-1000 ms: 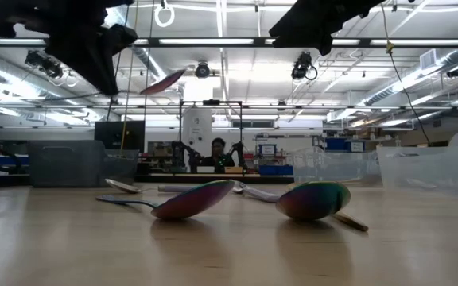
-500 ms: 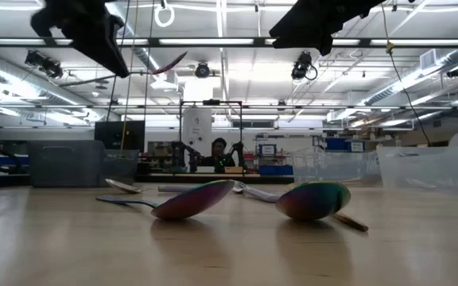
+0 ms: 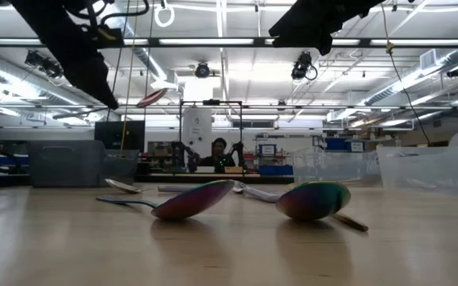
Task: Sort silverware by color (type)
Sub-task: Put the blue spoon into the black bin, then put the purple spoon into the bottom transparent bin
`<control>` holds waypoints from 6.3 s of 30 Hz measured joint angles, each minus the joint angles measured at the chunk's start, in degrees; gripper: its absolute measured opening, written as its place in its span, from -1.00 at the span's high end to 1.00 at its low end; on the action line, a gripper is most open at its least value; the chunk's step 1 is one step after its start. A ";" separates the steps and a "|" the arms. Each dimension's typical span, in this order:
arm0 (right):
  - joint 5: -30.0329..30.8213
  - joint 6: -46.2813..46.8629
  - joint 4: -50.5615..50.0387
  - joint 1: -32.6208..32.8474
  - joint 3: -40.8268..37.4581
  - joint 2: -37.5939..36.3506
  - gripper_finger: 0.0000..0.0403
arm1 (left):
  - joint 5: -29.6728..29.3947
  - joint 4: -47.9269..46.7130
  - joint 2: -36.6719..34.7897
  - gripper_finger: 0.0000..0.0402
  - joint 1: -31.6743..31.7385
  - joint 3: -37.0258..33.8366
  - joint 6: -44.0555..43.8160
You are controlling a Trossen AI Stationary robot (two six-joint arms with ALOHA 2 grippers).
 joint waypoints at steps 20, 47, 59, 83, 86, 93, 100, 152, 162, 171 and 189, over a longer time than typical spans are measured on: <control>0.00 -0.29 -0.13 0.00 0.00 0.00 0.16 | -0.53 9.72 -0.67 0.91 15.00 -10.43 -2.40; 0.00 -0.09 -0.24 0.00 0.00 0.00 0.16 | 5.97 12.33 -0.60 0.90 23.08 -14.85 -3.17; 0.00 -0.07 0.02 0.00 0.00 0.00 0.16 | 14.05 11.25 -0.45 0.89 28.18 -14.85 -4.86; 0.00 -0.13 -0.14 0.00 0.00 0.00 0.16 | 11.77 11.78 -1.30 0.37 25.45 -10.42 -4.70; 0.00 -0.13 -0.19 0.01 0.00 0.00 0.16 | 10.30 11.30 -1.30 0.37 23.87 -7.07 -3.07; 0.00 -0.15 -0.50 0.00 0.00 0.00 0.16 | 11.71 8.08 -1.19 0.37 17.24 -1.04 -2.46; 0.00 0.04 -0.52 0.00 0.00 0.00 0.16 | 15.28 11.12 1.89 0.37 4.80 -0.69 -2.82; -0.42 -0.55 -1.22 0.00 0.02 0.00 0.16 | 25.72 24.09 38.68 0.37 -3.85 6.79 -9.24; -0.43 -0.55 -1.08 0.00 0.02 0.00 0.16 | 28.35 24.64 42.02 0.56 -3.82 6.98 -7.40; -2.78 -5.33 -1.96 2.17 0.02 0.00 0.16 | 28.87 24.07 42.21 0.93 -4.26 6.96 -6.23; 9.24 -3.14 -1.96 7.07 0.11 2.05 0.19 | 10.05 22.40 37.89 0.96 -11.13 6.61 1.89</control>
